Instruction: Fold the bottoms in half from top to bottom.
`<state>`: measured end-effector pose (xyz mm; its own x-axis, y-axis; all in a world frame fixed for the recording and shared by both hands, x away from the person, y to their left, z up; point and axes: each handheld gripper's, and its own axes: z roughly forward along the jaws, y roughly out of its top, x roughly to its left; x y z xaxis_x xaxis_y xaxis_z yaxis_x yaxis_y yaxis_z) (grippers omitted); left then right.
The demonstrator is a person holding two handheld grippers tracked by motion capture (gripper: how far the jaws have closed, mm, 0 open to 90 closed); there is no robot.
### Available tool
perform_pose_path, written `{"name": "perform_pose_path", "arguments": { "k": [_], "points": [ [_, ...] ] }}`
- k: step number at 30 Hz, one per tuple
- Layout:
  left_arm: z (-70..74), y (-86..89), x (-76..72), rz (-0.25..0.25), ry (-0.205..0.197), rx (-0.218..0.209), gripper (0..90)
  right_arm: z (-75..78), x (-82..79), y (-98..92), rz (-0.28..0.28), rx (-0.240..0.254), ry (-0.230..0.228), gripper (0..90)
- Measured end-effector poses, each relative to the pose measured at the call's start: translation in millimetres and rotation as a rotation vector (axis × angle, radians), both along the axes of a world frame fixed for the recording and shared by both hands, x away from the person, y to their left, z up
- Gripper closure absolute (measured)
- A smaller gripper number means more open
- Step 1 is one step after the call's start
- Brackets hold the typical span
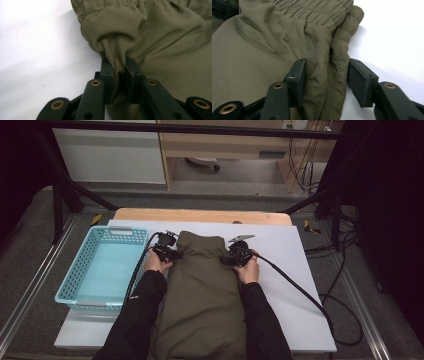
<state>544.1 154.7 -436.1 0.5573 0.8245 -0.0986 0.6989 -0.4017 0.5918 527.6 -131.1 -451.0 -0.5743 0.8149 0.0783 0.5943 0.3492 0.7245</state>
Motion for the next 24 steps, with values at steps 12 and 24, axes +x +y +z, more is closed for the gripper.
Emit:
{"name": "perform_pose_path", "arguments": {
  "k": [12,24],
  "points": [
    [0.1,-0.4,-0.6,0.003,-0.004,0.003,78.0,0.0,-3.8,3.5,0.01,-0.005,-0.002,83.5],
    [5.1,-6.2,-2.6,0.019,-0.015,0.047,80.7,5.5,-5.5,2.4,-0.01,0.027,0.012,88.8]
  ]
}}
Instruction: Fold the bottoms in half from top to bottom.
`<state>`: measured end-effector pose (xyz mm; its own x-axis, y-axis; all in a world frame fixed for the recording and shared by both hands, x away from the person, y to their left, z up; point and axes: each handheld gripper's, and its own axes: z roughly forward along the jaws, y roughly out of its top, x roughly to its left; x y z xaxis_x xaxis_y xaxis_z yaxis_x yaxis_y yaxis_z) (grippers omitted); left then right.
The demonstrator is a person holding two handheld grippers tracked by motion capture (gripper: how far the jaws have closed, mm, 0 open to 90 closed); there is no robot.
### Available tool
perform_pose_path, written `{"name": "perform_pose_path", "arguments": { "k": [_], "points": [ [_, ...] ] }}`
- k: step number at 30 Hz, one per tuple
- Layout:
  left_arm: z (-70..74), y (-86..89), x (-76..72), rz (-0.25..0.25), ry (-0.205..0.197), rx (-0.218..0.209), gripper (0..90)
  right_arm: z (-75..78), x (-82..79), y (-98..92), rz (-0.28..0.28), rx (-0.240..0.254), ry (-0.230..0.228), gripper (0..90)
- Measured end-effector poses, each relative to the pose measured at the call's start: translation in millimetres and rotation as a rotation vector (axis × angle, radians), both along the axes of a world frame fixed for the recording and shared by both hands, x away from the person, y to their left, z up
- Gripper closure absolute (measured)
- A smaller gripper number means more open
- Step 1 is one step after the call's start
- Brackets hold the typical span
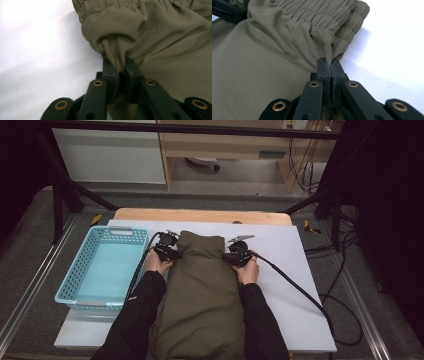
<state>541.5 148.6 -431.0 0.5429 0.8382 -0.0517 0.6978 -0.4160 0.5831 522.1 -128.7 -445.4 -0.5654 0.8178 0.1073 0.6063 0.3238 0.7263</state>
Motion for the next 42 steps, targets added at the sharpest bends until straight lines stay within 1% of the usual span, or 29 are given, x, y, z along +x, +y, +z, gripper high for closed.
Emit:
{"name": "perform_pose_path", "arguments": {
  "k": [3,7,9,11,16,19,23,26,30,35,38,42],
  "points": [
    [7.7,-1.2,-2.4,0.008,-0.015,-0.001,82.5,6.7,-2.3,-1.9,0.007,0.006,-0.016,88.8],
    [20.6,-2.1,-7.4,0.005,-0.046,-0.036,83.5,17.5,-6.1,-5.4,0.005,0.012,-0.038,88.8],
    [26.6,-2.2,-10.4,0.001,-0.06,-0.045,83.6,24.0,-8.8,-7.3,0.006,0.019,-0.053,88.9],
    [32.9,-1.4,-13.2,-0.006,-0.069,-0.058,83.7,31.4,-12.1,-9.6,0.007,0.026,-0.071,88.9],
    [49.8,0.9,-20.2,-0.029,-0.101,-0.106,83.6,50.7,-20.3,-16.8,0.009,0.05,-0.112,88.9],
    [57.6,-1.5,-24.5,-0.045,-0.119,-0.107,83.6,58.8,-24.6,-20.9,0.012,0.054,-0.13,88.9],
    [66.8,-3.6,-27.9,-0.056,-0.132,-0.098,83.7,65.6,-29.3,-24.1,0.011,0.06,-0.141,88.9],
    [72.7,-3.1,-29.5,-0.065,-0.133,-0.103,83.8,69.1,-32.1,-25.1,0.013,0.068,-0.147,88.9],
    [77.3,-2.5,-31.1,-0.071,-0.138,-0.108,83.8,72.3,-33.9,-26.8,0.019,0.079,-0.151,88.9],
    [82.6,-1.6,-34.2,-0.075,-0.141,-0.131,83.8,76.5,-34.9,-29.3,0.017,0.093,-0.157,88.9],
    [85.5,-0.6,-35.5,-0.08,-0.143,-0.131,83.9,79.1,-36.5,-30.5,0.024,0.101,-0.161,88.9],
    [92.2,-0.2,-38.0,-0.086,-0.154,-0.134,83.9,83.9,-39.3,-32.3,0.028,0.117,-0.166,89.0]
  ]
}}
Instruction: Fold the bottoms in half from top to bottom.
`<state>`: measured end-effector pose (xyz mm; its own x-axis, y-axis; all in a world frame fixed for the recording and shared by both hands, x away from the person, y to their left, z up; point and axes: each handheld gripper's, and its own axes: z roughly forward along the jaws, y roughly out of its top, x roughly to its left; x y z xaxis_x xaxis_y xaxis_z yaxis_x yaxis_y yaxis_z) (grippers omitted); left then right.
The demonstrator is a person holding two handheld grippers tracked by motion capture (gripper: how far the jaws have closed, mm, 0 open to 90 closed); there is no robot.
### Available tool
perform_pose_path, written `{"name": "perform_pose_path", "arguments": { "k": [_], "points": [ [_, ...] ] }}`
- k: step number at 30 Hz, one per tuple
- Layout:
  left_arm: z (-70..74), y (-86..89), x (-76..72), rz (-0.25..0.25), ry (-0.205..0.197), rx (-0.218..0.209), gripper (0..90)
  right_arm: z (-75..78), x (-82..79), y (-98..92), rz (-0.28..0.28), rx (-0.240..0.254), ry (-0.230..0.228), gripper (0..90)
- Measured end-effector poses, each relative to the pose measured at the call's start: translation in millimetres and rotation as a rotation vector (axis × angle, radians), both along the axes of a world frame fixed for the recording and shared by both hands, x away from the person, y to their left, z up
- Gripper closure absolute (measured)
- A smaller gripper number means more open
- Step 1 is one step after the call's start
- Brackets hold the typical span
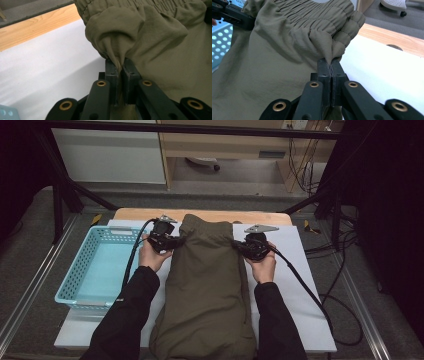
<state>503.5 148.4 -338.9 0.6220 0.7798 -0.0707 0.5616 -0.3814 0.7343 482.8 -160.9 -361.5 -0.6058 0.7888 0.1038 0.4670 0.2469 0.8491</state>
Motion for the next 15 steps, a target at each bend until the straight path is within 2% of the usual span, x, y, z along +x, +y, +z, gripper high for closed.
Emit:
{"name": "perform_pose_path", "arguments": {
  "k": [7,15],
  "points": [
    [15.3,0.2,0.7,0.004,-0.025,0.002,84.0,14.3,-0.5,0.7,-0.003,0.0,-0.022,89.0],
    [29.7,-3.5,3.6,0.012,-0.042,0.01,84.1,20.6,4.1,1.8,-0.026,0.008,-0.026,89.0]
  ]
}}
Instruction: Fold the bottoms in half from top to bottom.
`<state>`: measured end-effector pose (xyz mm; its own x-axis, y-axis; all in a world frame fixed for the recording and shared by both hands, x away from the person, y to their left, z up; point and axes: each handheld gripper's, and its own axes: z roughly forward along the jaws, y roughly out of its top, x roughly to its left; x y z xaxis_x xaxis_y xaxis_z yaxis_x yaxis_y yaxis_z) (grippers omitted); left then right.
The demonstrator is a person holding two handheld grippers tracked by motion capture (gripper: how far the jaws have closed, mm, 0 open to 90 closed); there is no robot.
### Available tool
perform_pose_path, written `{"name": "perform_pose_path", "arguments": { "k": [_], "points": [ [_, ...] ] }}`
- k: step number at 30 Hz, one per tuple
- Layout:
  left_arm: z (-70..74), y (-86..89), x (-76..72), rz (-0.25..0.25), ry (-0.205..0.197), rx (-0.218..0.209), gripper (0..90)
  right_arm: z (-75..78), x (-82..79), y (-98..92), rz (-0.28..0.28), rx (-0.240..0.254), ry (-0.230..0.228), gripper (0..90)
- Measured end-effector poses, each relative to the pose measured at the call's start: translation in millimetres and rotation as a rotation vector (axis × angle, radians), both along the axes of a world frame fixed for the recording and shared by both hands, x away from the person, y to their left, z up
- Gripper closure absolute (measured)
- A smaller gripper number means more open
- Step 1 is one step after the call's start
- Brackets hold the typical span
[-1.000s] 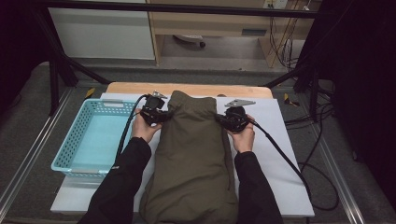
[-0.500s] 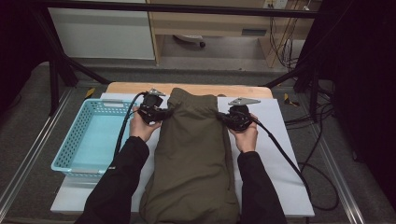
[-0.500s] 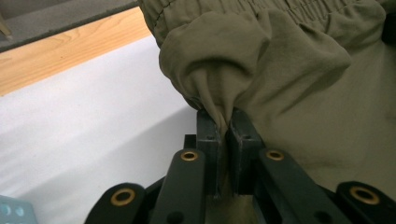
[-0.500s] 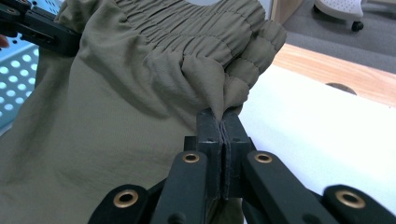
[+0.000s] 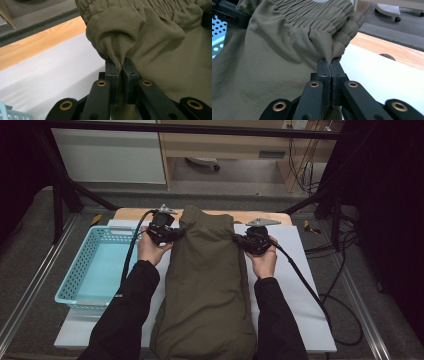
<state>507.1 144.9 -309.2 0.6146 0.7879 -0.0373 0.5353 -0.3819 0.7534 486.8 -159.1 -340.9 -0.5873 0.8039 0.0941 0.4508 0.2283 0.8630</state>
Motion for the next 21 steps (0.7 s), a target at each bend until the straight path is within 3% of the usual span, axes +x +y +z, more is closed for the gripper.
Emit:
{"name": "perform_pose_path", "arguments": {
  "k": [9,21],
  "points": [
    [12.7,-1.0,8.7,0.018,-0.005,-0.021,84.2,18.5,3.9,-0.2,-0.013,-0.005,-0.027,88.9],
    [27.5,-0.6,17.2,0.024,-0.016,-0.032,84.4,29.2,12.9,2.1,-0.05,0.004,-0.047,88.9]
  ]
}}
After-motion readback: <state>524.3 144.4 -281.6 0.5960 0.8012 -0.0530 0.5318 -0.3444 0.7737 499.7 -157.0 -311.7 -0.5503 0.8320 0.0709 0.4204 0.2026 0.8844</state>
